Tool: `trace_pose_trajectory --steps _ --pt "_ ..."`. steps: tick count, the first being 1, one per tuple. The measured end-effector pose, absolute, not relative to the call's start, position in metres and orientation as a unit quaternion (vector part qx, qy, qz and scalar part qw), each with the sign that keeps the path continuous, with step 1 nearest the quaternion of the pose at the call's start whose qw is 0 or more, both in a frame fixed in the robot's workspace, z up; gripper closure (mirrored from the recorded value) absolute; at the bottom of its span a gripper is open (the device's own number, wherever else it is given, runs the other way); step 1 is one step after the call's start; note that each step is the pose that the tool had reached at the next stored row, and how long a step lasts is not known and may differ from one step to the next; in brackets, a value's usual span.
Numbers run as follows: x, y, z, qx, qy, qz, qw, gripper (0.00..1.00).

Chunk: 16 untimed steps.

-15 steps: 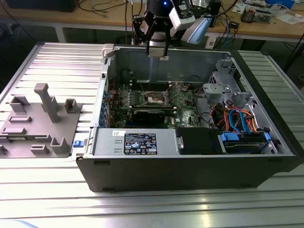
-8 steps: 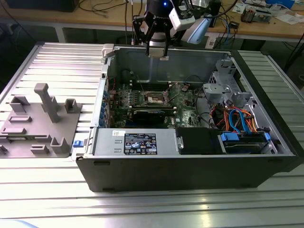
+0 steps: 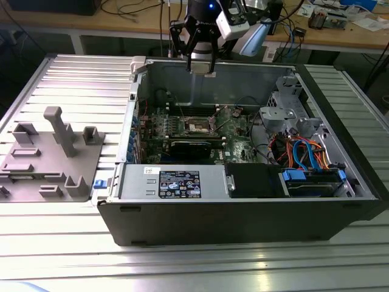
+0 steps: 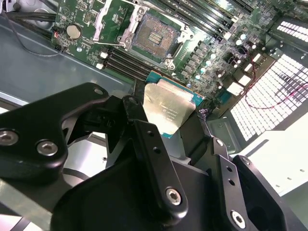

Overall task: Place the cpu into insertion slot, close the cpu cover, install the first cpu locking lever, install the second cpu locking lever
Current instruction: 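Place the cpu into insertion slot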

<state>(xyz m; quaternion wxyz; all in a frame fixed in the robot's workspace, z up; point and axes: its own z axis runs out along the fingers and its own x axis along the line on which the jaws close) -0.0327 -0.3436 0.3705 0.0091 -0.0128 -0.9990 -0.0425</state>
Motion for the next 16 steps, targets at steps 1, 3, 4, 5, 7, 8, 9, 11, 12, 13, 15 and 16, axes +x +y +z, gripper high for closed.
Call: trace_pose_trajectory --steps 1,3,4,5,7,8,9,11,12,13,15,16 --pt "-0.0327 -0.3436 0.3700 -0.013 -0.999 -0.042 0.009 0.46" --pt "-0.0327 -0.3436 0.3694 -0.013 -0.999 -0.041 0.009 0.46" --pt "-0.0327 -0.3436 0.3692 -0.013 -0.999 -0.041 0.009 0.46" --pt "-0.0327 -0.3436 0.3689 -0.013 -0.999 -0.041 0.009 0.46" --pt "-0.0327 -0.3436 0.3687 -0.013 -0.999 -0.040 0.009 0.46" --pt "-0.0327 -0.3436 0.3685 -0.013 -0.999 -0.040 0.009 0.46" --pt "-0.0327 -0.3436 0.3684 -0.013 -0.999 -0.040 0.009 0.46" --pt "-0.0327 -0.3436 0.3678 -0.013 -0.999 -0.039 0.009 0.46" --pt "-0.0327 -0.3436 0.3675 -0.013 -0.999 -0.039 0.009 0.46" --pt "-0.0327 -0.3436 0.3674 -0.013 -0.999 -0.039 0.009 0.46" --pt "-0.0327 -0.3436 0.3669 -0.013 -0.999 -0.039 0.009 0.46" --pt "-0.0327 -0.3436 0.3667 -0.013 -0.999 -0.038 0.009 0.46"
